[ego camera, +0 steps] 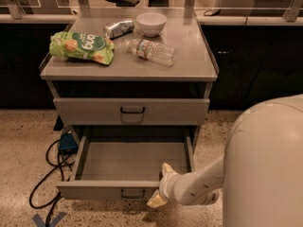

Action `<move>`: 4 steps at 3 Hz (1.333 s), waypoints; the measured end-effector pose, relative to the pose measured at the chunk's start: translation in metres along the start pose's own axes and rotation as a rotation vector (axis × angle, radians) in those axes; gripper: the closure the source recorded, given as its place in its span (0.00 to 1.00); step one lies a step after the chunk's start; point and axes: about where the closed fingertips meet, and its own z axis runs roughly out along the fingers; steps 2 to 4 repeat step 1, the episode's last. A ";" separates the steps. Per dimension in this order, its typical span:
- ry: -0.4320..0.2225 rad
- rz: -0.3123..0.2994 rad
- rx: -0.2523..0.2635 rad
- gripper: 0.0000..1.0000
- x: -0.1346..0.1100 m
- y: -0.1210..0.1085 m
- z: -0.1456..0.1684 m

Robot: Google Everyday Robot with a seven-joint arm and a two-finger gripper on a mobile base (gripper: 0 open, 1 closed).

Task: Open middle drawer

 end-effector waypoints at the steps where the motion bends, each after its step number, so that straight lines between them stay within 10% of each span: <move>1: 0.000 0.000 0.000 0.00 0.000 0.000 0.000; 4: 0.000 0.000 0.000 0.00 0.000 0.000 0.000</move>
Offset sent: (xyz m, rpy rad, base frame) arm 0.0000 0.0000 0.0000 0.0000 0.0000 0.0000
